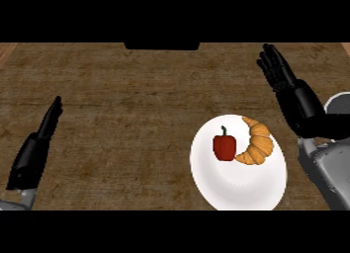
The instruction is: Pick the bell pepper from the plate and place it in the pan
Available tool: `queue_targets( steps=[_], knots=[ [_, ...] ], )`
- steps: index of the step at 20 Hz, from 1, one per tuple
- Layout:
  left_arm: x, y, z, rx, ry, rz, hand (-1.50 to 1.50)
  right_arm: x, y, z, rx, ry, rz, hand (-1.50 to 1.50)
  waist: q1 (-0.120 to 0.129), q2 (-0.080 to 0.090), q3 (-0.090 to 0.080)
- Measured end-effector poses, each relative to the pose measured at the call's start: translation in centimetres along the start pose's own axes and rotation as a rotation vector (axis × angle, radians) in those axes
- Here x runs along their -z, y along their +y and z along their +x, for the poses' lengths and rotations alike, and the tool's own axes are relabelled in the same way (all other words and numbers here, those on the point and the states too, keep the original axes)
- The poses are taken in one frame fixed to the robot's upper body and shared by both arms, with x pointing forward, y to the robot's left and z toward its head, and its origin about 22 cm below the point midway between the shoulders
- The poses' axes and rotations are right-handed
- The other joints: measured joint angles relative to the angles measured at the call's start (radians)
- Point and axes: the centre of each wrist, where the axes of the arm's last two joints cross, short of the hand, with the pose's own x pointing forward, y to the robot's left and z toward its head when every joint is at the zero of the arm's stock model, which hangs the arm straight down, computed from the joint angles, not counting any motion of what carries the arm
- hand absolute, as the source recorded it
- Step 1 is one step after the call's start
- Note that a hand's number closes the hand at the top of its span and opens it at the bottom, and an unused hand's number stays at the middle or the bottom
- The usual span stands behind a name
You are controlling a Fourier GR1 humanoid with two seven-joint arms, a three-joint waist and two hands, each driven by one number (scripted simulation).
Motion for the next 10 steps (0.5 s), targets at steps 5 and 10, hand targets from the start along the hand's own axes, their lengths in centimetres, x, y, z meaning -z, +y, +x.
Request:
queue_targets(
  steps=[5, 10],
  knots=[
    [-1.9, -1.9, -2.1, -0.190, 0.210, 0.068, 0.00, -2.8, 1.3, -3.2, 0.282, 0.098, -0.234, 1.50, -0.027, -0.003, -0.006],
    [-3.4, -4.4, -2.9, -0.432, 0.393, 0.132, 0.00, -8.1, 3.9, -7.0, 0.330, 0.266, -0.551, -1.50, -0.060, -0.013, -0.009]
  ],
)
